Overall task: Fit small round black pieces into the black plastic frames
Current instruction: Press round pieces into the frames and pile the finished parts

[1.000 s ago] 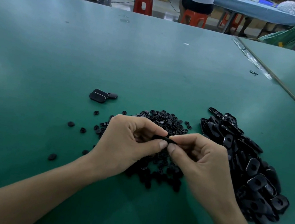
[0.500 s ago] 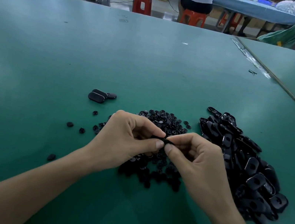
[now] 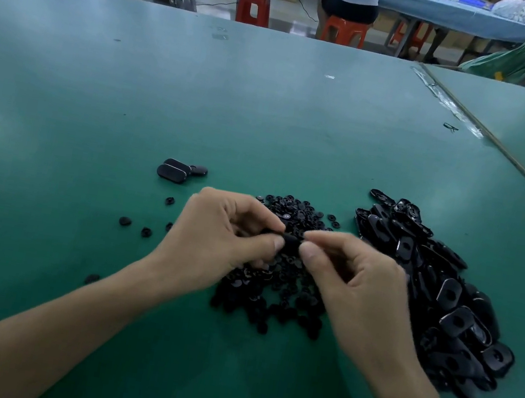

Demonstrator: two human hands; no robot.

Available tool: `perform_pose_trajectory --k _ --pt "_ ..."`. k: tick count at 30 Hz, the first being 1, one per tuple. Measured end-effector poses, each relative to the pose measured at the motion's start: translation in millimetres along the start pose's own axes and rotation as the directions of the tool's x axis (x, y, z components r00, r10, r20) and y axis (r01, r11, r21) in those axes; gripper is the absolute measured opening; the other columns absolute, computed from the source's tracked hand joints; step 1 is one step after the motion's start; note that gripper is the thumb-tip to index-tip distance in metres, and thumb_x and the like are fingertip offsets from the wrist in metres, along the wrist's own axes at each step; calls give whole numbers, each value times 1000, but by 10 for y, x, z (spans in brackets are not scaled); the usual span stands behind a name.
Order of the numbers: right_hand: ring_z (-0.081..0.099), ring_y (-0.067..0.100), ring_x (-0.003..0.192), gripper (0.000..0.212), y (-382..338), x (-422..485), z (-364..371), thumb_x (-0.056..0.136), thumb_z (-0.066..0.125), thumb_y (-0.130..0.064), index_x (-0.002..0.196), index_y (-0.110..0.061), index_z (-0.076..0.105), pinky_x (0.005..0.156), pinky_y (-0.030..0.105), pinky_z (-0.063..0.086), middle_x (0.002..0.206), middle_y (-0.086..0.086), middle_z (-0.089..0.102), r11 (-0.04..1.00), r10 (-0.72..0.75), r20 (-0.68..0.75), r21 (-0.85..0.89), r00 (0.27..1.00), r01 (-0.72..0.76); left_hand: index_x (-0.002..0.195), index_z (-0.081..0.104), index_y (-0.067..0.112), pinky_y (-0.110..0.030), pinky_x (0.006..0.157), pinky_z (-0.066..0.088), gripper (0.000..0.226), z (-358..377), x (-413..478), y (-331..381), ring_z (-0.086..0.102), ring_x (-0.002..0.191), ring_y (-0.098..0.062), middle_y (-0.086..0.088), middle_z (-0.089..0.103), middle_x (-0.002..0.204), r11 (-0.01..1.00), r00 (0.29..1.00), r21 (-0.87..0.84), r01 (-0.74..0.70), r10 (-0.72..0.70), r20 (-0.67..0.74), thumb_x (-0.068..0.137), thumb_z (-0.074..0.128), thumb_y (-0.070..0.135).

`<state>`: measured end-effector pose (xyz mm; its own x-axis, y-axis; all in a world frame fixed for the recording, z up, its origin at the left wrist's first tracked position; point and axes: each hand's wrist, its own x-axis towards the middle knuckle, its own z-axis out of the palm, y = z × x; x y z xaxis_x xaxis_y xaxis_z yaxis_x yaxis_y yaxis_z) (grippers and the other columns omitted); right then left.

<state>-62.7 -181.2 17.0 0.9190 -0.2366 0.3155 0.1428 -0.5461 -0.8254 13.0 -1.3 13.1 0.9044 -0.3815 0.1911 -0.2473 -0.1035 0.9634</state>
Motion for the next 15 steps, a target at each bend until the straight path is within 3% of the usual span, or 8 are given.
perform_pose_trajectory --k 3,6,11,15 --pt "60 3 87 23 110 60 -113 93 67 -23 115 -19 73 83 11 47 99 -11 65 936 -62 -166 -351 984 0 84 76 22 -23 62 60 23 -200 136 -30 70 56 -14 -4 76 69 999 981 42 -24 32 -194 83 77 -1" --pt "44 23 106 35 246 74 -173 95 63 -27 128 -16 66 94 35 38 119 4 57 762 47 -170 -631 984 -146 90 75 27 -31 72 62 24 -473 278 -113 73 63 -14 1 77 73 993 936 116 17 25 -352 88 73 3" --pt "41 33 116 39 259 66 -126 96 60 -35 128 -16 66 93 44 34 127 9 56 666 176 -198 -697 964 -264 95 71 30 -34 80 60 21 -879 402 -324 72 65 -4 8 75 71 960 865 223 171 -38 -501 87 76 11" --pt "43 32 117 32 261 68 -111 95 60 -37 122 -21 68 93 45 34 125 7 58 661 199 -210 -693 957 -289 80 65 31 -20 64 45 18 -1025 412 -423 63 66 3 17 70 70 873 818 362 326 -68 -571 79 83 30"
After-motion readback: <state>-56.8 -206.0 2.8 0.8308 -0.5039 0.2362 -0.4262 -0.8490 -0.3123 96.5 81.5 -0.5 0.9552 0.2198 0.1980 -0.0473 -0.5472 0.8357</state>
